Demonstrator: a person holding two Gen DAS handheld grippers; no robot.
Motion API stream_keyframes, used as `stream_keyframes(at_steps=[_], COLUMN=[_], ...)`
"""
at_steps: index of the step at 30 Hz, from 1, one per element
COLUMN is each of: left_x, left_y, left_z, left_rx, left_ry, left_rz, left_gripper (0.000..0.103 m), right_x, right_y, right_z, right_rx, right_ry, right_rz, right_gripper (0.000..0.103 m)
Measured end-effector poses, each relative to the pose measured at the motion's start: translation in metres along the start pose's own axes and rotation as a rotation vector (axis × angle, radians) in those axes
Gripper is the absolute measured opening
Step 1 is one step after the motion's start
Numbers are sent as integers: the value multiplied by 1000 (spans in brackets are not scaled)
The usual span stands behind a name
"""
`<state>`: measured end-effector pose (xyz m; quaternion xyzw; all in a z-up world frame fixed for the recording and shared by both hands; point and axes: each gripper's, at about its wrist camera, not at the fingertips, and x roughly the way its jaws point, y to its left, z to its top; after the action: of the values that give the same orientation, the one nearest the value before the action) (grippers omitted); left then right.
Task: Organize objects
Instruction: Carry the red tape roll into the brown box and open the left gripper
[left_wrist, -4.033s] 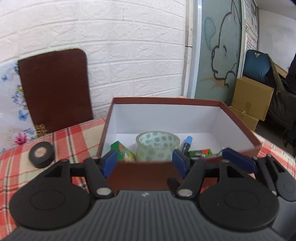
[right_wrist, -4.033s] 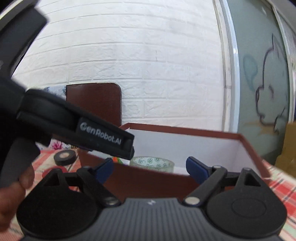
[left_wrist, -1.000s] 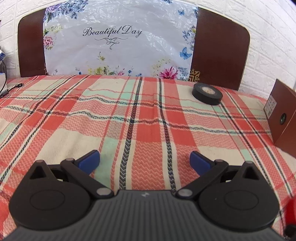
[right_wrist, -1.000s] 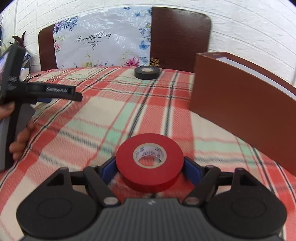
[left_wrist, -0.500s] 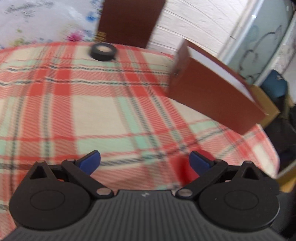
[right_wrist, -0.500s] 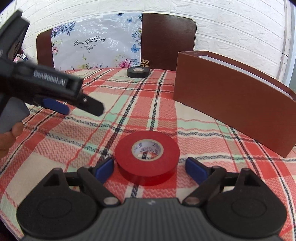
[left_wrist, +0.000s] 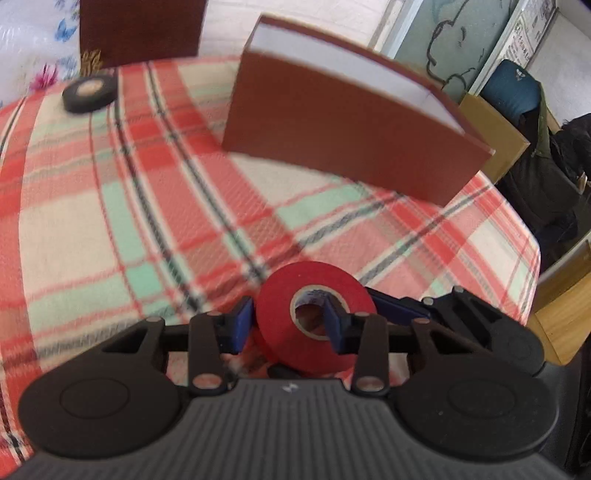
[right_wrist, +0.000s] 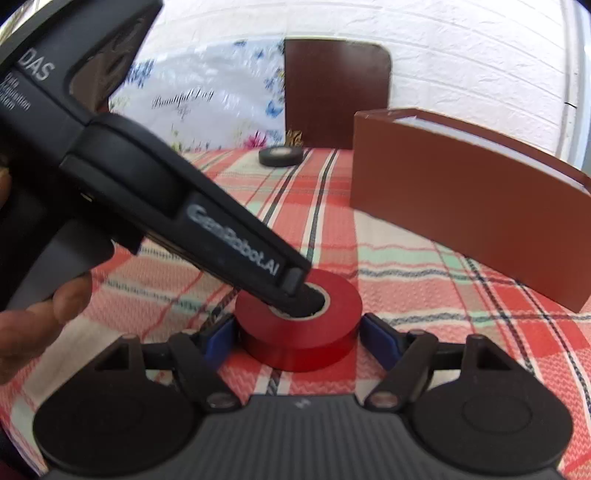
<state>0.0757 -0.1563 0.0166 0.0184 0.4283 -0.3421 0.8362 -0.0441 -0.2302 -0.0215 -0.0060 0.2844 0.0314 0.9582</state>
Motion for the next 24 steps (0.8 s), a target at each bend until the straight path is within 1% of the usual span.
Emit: stream_keyframes(at_steps=[3, 7, 12, 15, 17, 18, 19, 20, 21, 23, 24], left_x=[-7, -9, 11, 30, 42, 49, 56, 61, 65, 66, 65], left_y=[-18, -47, -81, -93, -98, -100, -101, -101, -100, -95, -93], left_z=[24, 67, 116, 137, 144, 146, 146, 146, 143, 138, 134], left_rx=[50, 122, 201, 207, 216, 221, 223, 222, 219, 213, 213], left_ry=[-65, -152, -223, -228, -222, -218, -210, -196, -182, -163, -157], left_rz=[-15, -41, -55, -56, -40, -26, -4, 20, 36, 31, 38], left_gripper=[43, 43, 43, 43, 44, 47, 49, 51, 51, 52, 53], right_x=[-12, -23, -20, -9, 2, 10, 20, 25, 26, 23, 21], right_y=[-12, -35, -84, -112, -127, -133, -137, -141, -143, -142, -139], right_z=[10, 34, 66, 79, 85, 86, 87, 86, 84, 80, 77], right_rx=[13, -2, 49, 92, 108, 109, 107, 120, 140, 149, 142], right_ry=[-98, -230, -316, -328, -313, -291, -258, -252, -261, -276, -290], right_rz=[-44, -153, -249, -280, -294, -304, -318, -332, -331, -321, -330], right_gripper=[75, 75, 75, 75, 75, 75, 76, 76, 76, 75, 76])
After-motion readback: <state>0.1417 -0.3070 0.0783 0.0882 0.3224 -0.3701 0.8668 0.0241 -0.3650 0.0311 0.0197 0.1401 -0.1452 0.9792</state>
